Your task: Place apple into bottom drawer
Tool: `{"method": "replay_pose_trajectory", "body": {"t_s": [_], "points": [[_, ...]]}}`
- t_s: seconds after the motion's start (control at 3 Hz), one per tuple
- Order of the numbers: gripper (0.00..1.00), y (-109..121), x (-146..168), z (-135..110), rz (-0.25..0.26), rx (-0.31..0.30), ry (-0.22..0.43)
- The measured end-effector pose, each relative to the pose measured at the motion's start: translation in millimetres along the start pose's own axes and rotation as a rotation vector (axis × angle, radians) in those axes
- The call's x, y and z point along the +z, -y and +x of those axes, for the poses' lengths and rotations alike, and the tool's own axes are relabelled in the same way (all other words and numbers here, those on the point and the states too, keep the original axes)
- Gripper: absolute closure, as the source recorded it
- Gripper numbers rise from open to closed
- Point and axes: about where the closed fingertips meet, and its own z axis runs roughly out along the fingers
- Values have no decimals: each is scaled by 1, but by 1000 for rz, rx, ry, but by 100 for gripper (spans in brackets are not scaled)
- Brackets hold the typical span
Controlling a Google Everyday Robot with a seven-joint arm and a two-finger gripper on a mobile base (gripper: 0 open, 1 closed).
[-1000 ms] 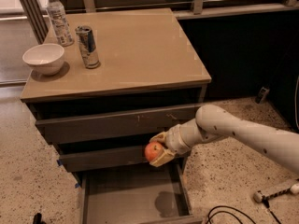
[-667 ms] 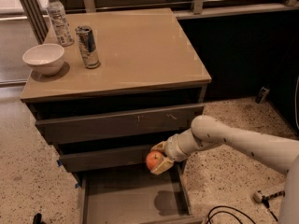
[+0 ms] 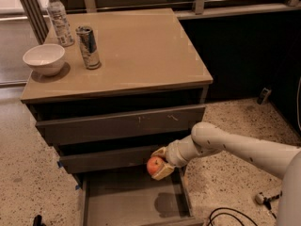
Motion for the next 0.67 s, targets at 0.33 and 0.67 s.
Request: {"method": "replay_pose_trajectory", "body": {"t_s": [0.33,0.67], "points": [[100,0,34,29,3,-36,47],[100,-12,93,80,-38,-6,99]]}}
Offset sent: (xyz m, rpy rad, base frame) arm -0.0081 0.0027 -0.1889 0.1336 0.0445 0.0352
